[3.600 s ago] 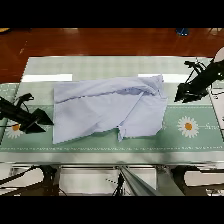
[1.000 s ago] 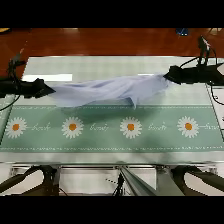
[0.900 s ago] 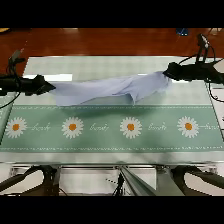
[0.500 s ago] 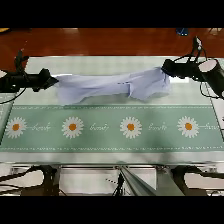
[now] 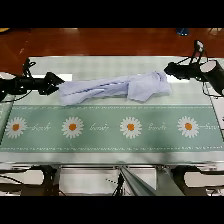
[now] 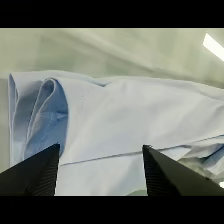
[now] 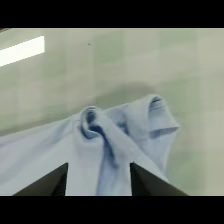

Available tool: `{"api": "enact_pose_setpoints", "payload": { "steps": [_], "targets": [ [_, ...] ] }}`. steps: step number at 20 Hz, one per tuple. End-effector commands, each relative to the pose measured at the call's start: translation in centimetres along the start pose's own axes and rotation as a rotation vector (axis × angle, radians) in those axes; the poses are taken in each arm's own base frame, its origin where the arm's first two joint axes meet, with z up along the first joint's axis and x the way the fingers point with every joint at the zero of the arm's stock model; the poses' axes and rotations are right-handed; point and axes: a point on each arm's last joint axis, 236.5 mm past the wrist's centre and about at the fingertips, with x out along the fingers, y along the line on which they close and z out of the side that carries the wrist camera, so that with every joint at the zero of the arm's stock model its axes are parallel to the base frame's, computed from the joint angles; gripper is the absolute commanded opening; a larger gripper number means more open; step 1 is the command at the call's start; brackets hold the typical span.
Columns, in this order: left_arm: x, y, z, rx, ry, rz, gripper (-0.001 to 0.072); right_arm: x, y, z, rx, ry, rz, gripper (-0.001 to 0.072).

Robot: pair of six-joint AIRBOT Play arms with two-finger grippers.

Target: Fold the shirts.

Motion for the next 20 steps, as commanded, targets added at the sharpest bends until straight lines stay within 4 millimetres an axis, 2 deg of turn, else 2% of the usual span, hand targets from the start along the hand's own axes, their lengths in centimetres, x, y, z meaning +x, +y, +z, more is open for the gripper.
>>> {"api": "enact_pose_setpoints", "payload": {
  "steps": [1,2,3,5,7,9,14,15,16,18,19,20],
  "targets": [
    [-0.9,-1.5,-1.0,0.076,0.077,-0.052,0.0609,-2.5,-6.8,-1.5,-0.061,0.134,-0.206,0.0553],
    [-1.1,-2.3,-1.3,0.099,0.099,-0.069,0.0609,-3.1,-8.4,-2.5,-0.029,0.180,-0.231,0.0576],
    [-1.3,-3.0,-1.6,0.132,0.119,-0.085,0.0607,-3.1,-9.2,-3.4,0.027,0.215,-0.219,0.0597],
    [-1.7,-4.3,-2.0,0.187,0.150,-0.111,0.0602,-2.2,-8.9,-4.8,0.178,0.260,-0.109,0.0608],
    [-1.9,-5.2,-2.4,0.207,0.168,-0.127,0.0596,-0.8,-7.2,-4.8,0.294,0.257,0.026,0.0609],
    [-1.8,-5.6,-2.4,0.207,0.168,-0.138,0.0595,0.9,-5.2,-4.8,0.339,0.252,0.121,0.0609],
    [-1.1,-6.7,-3.4,0.229,0.192,-0.149,0.0594,5.6,0.0,-8.5,0.319,0.335,0.177,0.0602],
    [-1.0,-7.0,-3.6,0.234,0.197,-0.153,0.0594,6.4,1.2,-9.3,0.299,0.348,0.181,0.0571],
    [-0.8,-7.3,-3.8,0.237,0.201,-0.158,0.0594,6.9,2.1,-9.8,0.281,0.353,0.184,0.0464],
    [-0.7,-8.2,-3.8,0.246,0.197,-0.185,0.0594,7.0,4.0,-9.9,0.252,0.349,0.203,0.0129],
    [-0.9,-8.6,-3.6,0.244,0.188,-0.196,0.0594,6.3,4.8,-9.6,0.229,0.347,0.223,0.0029],
    [-1.1,-9.1,-3.2,0.245,0.176,-0.210,0.0594,5.2,5.6,-9.3,0.188,0.349,0.247,0.0029]
  ]
}}
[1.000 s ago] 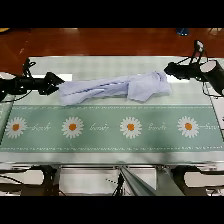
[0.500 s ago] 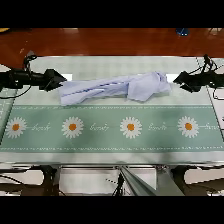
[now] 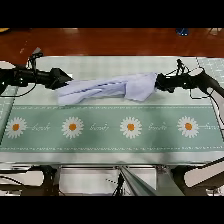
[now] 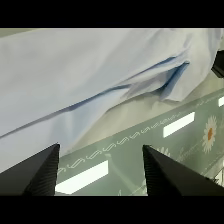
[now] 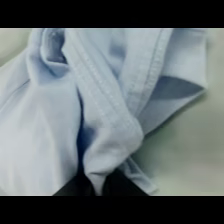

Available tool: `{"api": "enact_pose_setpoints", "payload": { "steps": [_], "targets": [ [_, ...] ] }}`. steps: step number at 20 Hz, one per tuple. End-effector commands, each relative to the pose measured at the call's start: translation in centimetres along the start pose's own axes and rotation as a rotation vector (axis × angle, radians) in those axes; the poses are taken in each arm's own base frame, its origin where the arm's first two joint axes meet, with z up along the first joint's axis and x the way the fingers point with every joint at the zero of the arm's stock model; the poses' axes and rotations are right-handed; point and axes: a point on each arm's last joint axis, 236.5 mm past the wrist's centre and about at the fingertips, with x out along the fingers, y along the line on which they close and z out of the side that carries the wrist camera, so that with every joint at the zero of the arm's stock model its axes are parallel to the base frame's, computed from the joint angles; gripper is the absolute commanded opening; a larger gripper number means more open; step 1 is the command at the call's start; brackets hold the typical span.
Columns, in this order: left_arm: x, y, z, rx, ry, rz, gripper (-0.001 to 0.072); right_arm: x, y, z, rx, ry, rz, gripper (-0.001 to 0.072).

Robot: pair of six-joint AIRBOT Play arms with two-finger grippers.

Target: Fold the shirts.

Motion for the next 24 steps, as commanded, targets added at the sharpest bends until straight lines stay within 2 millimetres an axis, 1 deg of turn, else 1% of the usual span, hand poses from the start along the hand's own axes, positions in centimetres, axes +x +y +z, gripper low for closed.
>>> {"api": "enact_pose_setpoints", "payload": {
  "steps": [1,3,4,5,6,7,9,11,13,14,15,18,21,22,24],
  "targets": [
    [-0.2,-1.8,1.2,0.014,-0.032,-0.045,0.0589,-1.5,3.5,-1.1,-0.112,0.027,0.051,0.0029],
    [-0.6,-3.6,2.4,0.018,-0.068,-0.097,0.0582,-5.1,5.4,-2.0,-0.224,0.044,0.035,0.0029],
    [-0.5,-4.8,2.8,0.017,-0.079,-0.131,0.0471,-7.1,6.5,-2.6,-0.281,0.049,0.023,0.0028],
    [-0.2,-6.0,2.8,0.016,-0.080,-0.162,0.0338,-8.9,7.6,-3.3,-0.322,0.049,0.019,0.0029],
    [0.5,-7.0,2.4,0.024,-0.065,-0.180,0.0255,-10.8,8.6,-3.7,-0.347,0.039,0.011,0.0029],
    [1.3,-7.7,1.8,0.036,-0.043,-0.187,0.0193,-12.7,9.7,-4.2,-0.371,0.021,0.004,0.0029],
    [3.5,-9.3,0.1,0.062,0.017,-0.203,0.0106,-16.3,11.6,-5.0,-0.399,-0.026,-0.008,0.0029],
    [5.8,-10.6,-1.9,0.083,0.084,-0.217,0.0087,-19.6,13.5,-6.1,-0.417,-0.073,-0.009,0.0029],
    [7.7,-12.0,-4.2,0.103,0.149,-0.232,0.0084,-22.6,14.6,-7.1,-0.438,-0.127,-0.029,0.0028],
    [8.6,-12.8,-5.5,0.115,0.181,-0.239,0.0077,-23.7,14.9,-7.6,-0.449,-0.146,-0.051,0.0028],
    [9.3,-13.6,-6.7,0.127,0.210,-0.245,0.0037,-24.7,14.8,-8.2,-0.461,-0.161,-0.081,0.0029],
    [11.8,-16.2,-10.4,0.177,0.286,-0.261,0.0028,-26.8,14.6,-10.1,-0.482,-0.164,-0.138,0.0029],
    [14.8,-18.8,-13.9,0.233,0.317,-0.257,0.0028,-28.0,15.6,-11.9,-0.482,-0.167,-0.118,0.0029],
    [16.0,-19.7,-15.5,0.242,0.332,-0.253,0.0028,-28.3,16.0,-12.3,-0.482,-0.173,-0.113,0.0029],
    [18.3,-21.1,-19.1,0.265,0.386,-0.250,0.0028,-28.8,16.0,-13.3,-0.482,-0.165,-0.126,0.0029]
  ]
}}
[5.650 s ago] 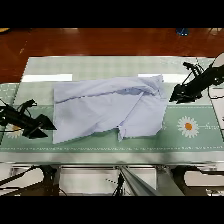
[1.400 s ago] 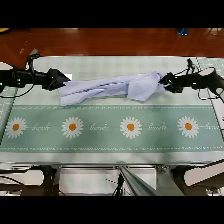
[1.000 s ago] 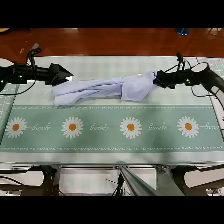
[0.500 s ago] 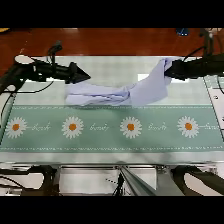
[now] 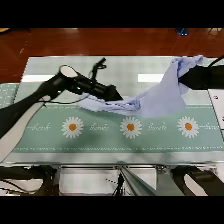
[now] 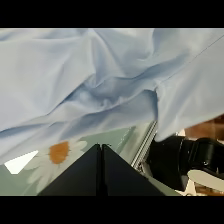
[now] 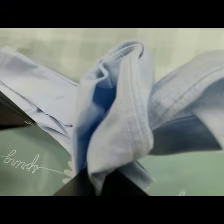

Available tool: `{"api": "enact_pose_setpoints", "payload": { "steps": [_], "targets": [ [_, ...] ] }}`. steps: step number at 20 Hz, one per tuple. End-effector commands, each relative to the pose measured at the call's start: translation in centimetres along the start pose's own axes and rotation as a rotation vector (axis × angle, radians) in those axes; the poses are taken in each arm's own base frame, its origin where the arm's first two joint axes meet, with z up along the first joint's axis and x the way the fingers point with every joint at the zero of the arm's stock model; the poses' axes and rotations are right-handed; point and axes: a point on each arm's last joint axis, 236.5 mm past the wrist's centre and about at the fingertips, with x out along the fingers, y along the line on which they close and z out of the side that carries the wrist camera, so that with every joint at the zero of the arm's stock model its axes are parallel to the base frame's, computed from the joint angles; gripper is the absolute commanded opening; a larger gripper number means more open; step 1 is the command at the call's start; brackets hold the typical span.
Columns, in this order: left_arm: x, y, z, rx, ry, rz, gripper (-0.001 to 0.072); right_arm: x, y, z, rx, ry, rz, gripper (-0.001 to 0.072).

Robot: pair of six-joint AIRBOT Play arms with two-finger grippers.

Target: Fold the shirts.

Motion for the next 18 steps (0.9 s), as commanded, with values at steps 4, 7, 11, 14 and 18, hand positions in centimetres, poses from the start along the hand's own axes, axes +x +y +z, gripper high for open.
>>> {"api": "enact_pose_setpoints", "payload": {
  "steps": [4,7,11,14,18],
  "targets": [
    [11.1,-1.8,-7.3,-0.011,0.155,0.033,0.0028,-2.4,1.3,-2.3,-0.001,0.020,-0.026,0.0029],
    [13.5,-1.1,-8.1,-0.061,0.150,0.034,0.0027,-3.0,1.3,-3.1,-0.021,0.032,-0.043,0.0029],
    [8.8,-1.0,-3.1,-0.051,0.030,0.025,0.0026,-3.2,0.5,-3.0,-0.066,0.029,-0.075,0.0028],
    [0.2,-1.2,2.6,0.014,-0.142,0.063,0.0026,-2.5,1.5,-2.0,-0.095,-0.005,-0.051,0.0028],
    [-14.9,-2.1,8.3,0.056,-0.440,0.112,0.0026,3.2,4.4,-1.6,-0.206,0.052,-0.028,0.0028]
  ]
}}
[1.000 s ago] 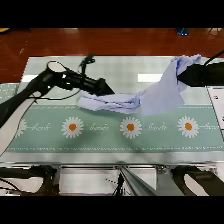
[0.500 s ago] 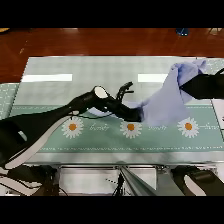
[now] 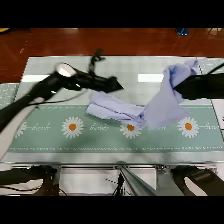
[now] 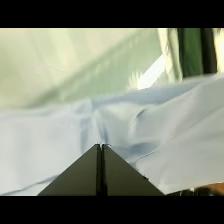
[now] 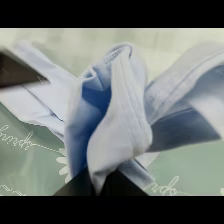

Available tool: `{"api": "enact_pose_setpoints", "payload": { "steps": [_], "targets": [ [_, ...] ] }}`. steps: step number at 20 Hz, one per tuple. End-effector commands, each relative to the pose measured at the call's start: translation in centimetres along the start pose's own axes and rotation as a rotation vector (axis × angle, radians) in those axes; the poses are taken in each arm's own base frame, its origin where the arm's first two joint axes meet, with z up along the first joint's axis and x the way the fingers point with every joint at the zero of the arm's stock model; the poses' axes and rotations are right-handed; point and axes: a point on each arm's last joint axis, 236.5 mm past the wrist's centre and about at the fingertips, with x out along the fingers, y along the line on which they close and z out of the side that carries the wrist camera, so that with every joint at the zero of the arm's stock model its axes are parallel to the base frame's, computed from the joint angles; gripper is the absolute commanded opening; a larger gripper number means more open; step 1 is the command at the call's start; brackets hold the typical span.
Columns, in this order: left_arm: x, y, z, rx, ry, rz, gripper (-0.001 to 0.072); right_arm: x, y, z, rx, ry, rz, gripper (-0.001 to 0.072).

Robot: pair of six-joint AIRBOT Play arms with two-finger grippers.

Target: Fold the shirts.

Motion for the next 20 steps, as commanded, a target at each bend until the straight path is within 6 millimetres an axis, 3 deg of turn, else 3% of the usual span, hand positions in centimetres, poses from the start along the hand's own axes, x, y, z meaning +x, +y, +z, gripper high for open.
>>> {"api": "enact_pose_setpoints", "payload": {
  "steps": [1,3,5,7,9,11,12,14,16,18,20],
  "targets": [
    [-11.8,0.2,6.6,0.044,-0.244,0.057,0.0026,5.1,2.8,2.2,-0.082,-0.020,0.021,0.0028],
    [-17.7,0.2,8.0,0.058,-0.341,0.088,0.0026,9.5,5.5,4.3,-0.083,-0.065,0.072,0.0028],
    [-21.9,-0.1,8.2,0.072,-0.397,0.113,0.0026,14.6,8.4,4.7,-0.064,-0.065,0.131,0.0028],
    [-24.4,-0.5,7.8,0.084,-0.422,0.129,0.0027,19.9,12.0,3.2,-0.021,-0.016,0.215,0.0028],
    [-25.3,-0.1,7.3,0.088,-0.412,0.152,0.0027,24.8,15.0,0.8,0.039,0.045,0.277,0.0066],
    [-25.0,0.8,6.7,0.091,-0.379,0.184,0.0027,28.0,16.8,-1.2,0.106,0.092,0.314,0.0497],
    [-24.9,1.2,6.4,0.096,-0.368,0.204,0.0027,28.5,16.9,-1.6,0.133,0.111,0.321,0.0509],
    [-25.0,2.0,6.2,0.101,-0.357,0.237,0.0027,27.6,15.3,-1.5,0.117,0.134,0.294,0.0500],
    [-25.2,2.9,6.1,0.106,-0.349,0.276,0.0027,24.8,10.4,-1.3,0.030,0.177,0.181,0.0488],
    [-25.4,3.3,6.4,0.109,-0.361,0.294,0.0028,20.5,2.4,-1.7,-0.055,0.251,-0.034,0.0488],
    [-25.5,3.4,6.7,0.110,-0.373,0.300,0.0028,14.4,-7.2,-2.5,-0.077,0.337,-0.304,0.0490]
  ]
}}
